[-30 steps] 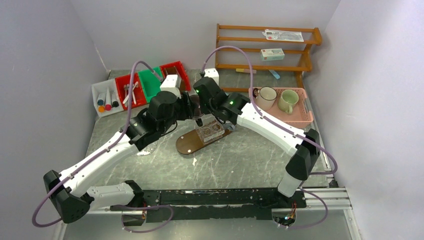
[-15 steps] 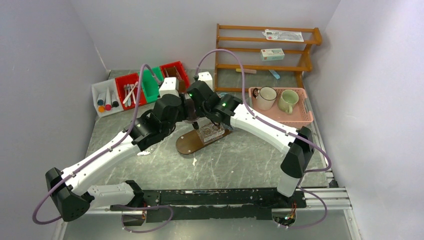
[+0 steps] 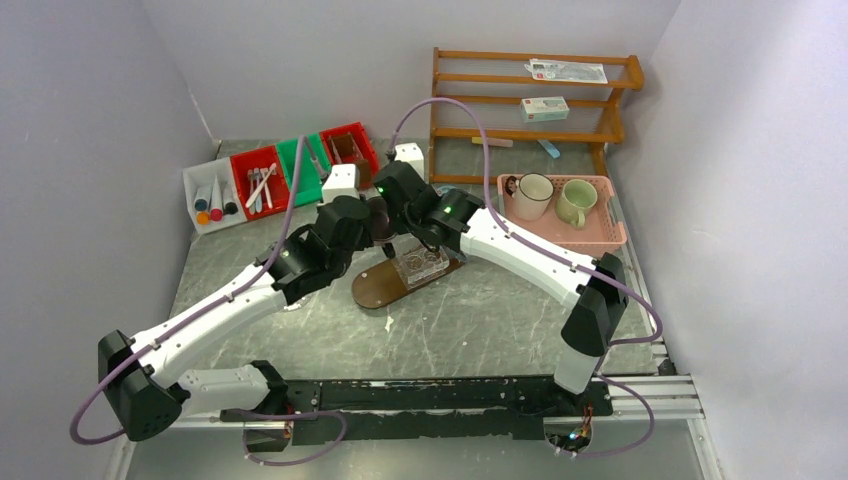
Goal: Prepare toiletry sets of a toothbrush and toothpaste on the tray
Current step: Pick up the cup from the storage box, then place the cup on the tray.
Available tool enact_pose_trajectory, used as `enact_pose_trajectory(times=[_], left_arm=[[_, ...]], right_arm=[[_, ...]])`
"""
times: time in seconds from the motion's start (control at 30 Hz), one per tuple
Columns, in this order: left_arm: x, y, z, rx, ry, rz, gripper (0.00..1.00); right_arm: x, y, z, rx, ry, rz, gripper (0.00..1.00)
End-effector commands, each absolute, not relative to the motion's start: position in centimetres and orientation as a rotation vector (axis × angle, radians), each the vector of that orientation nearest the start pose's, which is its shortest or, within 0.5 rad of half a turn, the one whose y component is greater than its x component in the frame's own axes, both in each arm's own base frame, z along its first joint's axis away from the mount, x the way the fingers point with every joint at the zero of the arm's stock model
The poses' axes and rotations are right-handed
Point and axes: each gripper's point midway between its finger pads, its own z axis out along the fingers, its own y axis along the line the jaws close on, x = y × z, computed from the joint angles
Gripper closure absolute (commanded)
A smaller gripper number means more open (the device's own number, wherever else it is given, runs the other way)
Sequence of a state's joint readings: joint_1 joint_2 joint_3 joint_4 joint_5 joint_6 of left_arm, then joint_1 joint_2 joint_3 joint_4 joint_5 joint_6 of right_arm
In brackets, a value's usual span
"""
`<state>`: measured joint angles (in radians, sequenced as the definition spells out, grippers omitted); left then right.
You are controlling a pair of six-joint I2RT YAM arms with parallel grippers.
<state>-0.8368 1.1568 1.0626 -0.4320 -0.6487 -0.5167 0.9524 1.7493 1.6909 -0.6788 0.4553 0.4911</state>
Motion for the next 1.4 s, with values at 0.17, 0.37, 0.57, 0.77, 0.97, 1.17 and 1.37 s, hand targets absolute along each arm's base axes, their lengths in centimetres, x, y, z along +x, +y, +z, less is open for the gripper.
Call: enact_pose_trajectory(times=[0.17, 0.37, 0.57, 0.77, 0.97, 1.17, 1.37], left_arm=[[29.8, -18.8, 22.5, -0.086, 2.003, -0.107, 0.75], [29.7, -17.5, 21.5, -0.110, 2.008, -0.029, 0.87], [29.5, -16.5, 20.7, -0.132, 2.019, 0.033, 0.95], [28.9, -15.6, 20.6, -0.169, 2.023, 0.037, 0.95], [28.4, -14.6, 19.9, -0.206, 2.054, 0.004, 0.95], [28.4, -13.4, 19.1, -0.231, 2.097, -0.012, 0.95], [27.7, -13.2, 18.5, -0.247, 2.166, -0.051, 0.95]], right_arm=[[31.4, 38.0, 25.8, -0.248, 2.124, 0.458, 1.00], [30.3, 39.5, 25.8, -0.280, 2.122, 0.562, 1.00], [28.4, 41.6, 25.4, -0.335, 2.137, 0.715, 0.96], [27.2, 42.4, 26.2, -0.365, 2.115, 0.817, 0.76], [26.5, 42.8, 26.8, -0.384, 2.073, 0.896, 0.63], [26.3, 42.6, 26.7, -0.392, 2.072, 0.895, 0.60], [26.8, 40.0, 28.4, -0.343, 2.002, 0.819, 0.51]])
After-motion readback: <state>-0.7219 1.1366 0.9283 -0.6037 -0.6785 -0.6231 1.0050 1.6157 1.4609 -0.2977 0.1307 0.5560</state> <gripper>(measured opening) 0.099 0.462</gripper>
